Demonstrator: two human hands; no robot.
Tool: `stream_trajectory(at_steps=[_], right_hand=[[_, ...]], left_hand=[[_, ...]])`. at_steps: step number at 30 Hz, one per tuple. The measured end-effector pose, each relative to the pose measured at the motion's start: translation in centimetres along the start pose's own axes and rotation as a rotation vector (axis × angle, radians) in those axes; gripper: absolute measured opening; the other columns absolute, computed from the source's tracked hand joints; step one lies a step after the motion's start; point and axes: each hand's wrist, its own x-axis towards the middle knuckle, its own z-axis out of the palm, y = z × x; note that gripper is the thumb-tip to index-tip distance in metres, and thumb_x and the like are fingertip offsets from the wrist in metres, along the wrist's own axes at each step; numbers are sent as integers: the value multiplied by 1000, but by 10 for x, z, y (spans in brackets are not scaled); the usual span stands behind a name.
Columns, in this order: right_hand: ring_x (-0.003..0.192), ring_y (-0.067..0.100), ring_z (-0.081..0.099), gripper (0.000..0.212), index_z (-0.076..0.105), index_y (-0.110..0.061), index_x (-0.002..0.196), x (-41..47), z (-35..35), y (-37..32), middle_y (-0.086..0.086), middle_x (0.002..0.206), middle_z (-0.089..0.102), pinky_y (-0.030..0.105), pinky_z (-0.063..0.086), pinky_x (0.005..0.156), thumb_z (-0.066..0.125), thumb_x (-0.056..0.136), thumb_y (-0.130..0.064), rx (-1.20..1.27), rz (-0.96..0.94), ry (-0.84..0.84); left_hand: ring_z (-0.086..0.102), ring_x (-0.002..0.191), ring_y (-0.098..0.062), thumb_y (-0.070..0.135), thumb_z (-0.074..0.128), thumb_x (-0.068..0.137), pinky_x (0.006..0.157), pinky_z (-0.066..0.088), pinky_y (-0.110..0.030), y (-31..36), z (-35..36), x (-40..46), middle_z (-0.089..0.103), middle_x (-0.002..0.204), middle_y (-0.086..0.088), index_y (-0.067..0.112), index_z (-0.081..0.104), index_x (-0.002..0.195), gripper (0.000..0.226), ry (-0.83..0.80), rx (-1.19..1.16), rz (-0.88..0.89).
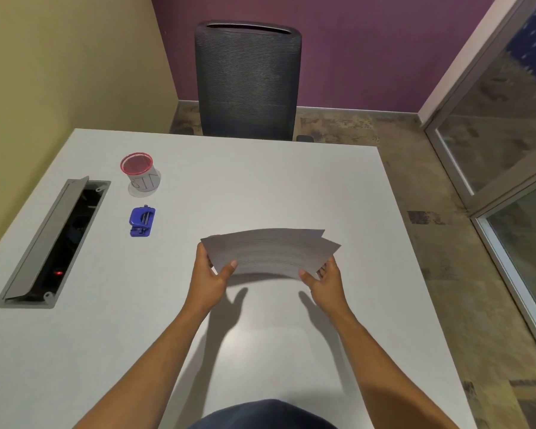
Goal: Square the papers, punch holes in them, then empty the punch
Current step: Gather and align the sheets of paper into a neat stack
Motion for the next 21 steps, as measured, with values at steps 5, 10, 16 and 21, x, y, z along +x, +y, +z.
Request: stream_trajectory(at_steps=[5,10,16,21], right_hand=[[109,-7,55,60,42,-27,131,2,10,-1,-12,121,59,8,45,85,62,86,9,26,11,44],[109,-2,55,62,39,-25,135,5,19,-3,-12,119,58,7,47,79,60,88,9,80,30,58],[112,14,58,35,50,-18,125,5,20,-2,1,121,62,18,46,90,50,96,1,40,-1,89],[92,8,61,14,61,-13,104,2,17,-4,-2,100,67,13,49,79,53,97,-4,11,-38,125]], left_hand=[[55,115,-9,6,68,86,96,45,-30,-3,8,1,57,123,12,59,42,112,64,23,-33,-26],[54,114,-9,-1,63,85,93,46,-27,-5,13,6,55,122,10,50,46,114,61,33,-48,-31],[57,110,-10,2,58,90,93,46,-30,-10,12,7,60,116,7,40,46,113,46,43,-75,-66],[61,98,1,10,58,92,85,48,-26,-11,9,7,66,109,12,32,56,114,31,64,-52,-71]])
